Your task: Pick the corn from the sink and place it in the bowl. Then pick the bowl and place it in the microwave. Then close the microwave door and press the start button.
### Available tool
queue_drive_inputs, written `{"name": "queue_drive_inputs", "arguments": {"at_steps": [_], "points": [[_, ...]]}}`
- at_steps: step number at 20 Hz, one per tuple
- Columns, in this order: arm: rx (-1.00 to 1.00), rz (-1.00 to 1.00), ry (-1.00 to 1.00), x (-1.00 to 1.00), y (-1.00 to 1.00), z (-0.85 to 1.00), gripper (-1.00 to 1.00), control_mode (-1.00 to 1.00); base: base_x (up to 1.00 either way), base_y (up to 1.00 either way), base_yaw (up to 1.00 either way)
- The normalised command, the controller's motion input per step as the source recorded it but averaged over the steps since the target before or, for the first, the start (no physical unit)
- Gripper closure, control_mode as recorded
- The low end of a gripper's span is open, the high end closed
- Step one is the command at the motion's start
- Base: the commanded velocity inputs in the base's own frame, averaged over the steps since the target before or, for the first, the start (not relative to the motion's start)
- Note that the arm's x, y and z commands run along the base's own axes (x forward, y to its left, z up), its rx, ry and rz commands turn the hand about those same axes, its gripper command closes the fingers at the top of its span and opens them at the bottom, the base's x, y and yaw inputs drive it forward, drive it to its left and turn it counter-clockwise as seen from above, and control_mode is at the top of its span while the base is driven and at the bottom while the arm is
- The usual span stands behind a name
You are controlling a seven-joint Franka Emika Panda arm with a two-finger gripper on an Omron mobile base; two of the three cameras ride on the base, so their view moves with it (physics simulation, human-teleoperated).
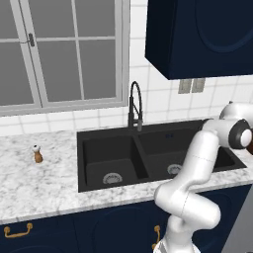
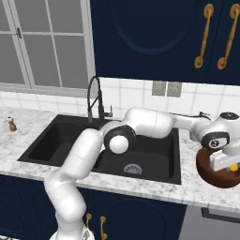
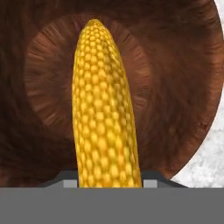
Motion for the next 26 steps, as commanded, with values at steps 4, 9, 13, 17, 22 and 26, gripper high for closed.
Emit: {"name": "queue_drive_inputs", "arguments": {"at_steps": [4, 9, 13, 17, 22, 26], "points": [[0.00, -0.04, 0.02, 0.00, 0.50, 0.16, -1.00, -1.00, 0.00, 0.00, 0.00], [0.00, 0.00, -0.02, -0.39, 0.53, 0.41, -1.00, -1.00, 0.00, 0.00, 0.00], [-0.06, 0.02, 0.04, -0.26, 1.00, -0.47, -1.00, -1.00, 0.00, 0.00, 0.00], [-0.10, 0.00, 0.08, 0.30, 0.73, -0.10, -1.00, -1.00, 0.00, 0.00, 0.00], [-0.06, 0.00, 0.11, 0.68, -0.05, -0.25, -1.00, -1.00, 0.00, 0.00, 0.00], [-0.01, 0.01, 0.12, 0.25, -0.13, -0.32, -1.00, -1.00, 0.00, 0.00, 0.00]]}}
